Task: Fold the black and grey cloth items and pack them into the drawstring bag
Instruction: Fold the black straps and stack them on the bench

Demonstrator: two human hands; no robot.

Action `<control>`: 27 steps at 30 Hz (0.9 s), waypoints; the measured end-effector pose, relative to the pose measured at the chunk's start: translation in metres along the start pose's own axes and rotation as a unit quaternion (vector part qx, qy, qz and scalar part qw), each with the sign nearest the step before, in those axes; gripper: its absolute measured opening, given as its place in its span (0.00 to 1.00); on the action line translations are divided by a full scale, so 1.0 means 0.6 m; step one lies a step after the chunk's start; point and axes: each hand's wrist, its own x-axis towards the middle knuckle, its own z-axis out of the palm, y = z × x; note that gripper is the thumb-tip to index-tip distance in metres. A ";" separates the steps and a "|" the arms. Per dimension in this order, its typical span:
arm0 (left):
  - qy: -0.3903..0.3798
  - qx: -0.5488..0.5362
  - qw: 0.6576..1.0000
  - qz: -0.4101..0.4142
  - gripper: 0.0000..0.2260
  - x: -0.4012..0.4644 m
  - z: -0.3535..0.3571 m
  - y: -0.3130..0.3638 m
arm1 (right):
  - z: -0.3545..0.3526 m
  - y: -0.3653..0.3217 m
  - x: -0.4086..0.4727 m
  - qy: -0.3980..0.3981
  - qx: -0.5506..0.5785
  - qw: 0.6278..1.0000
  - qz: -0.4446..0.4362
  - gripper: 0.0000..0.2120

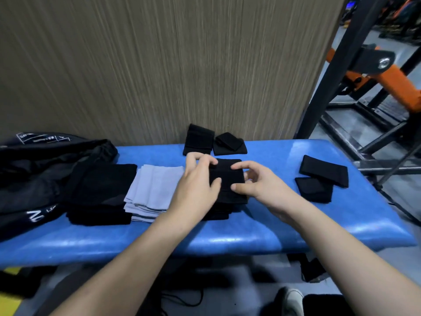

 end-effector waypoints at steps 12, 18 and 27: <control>-0.011 0.103 0.994 0.034 0.12 0.000 -0.003 -0.048 | 0.058 0.015 0.047 0.036 -0.253 0.966 -0.050 0.18; -0.019 0.176 0.982 0.066 0.14 -0.002 0.006 -0.055 | 0.054 0.019 0.042 0.020 -0.300 0.951 -0.064 0.18; -0.011 0.268 0.960 0.079 0.17 -0.003 0.011 -0.043 | 0.035 0.018 0.022 0.034 -0.307 0.948 -0.083 0.17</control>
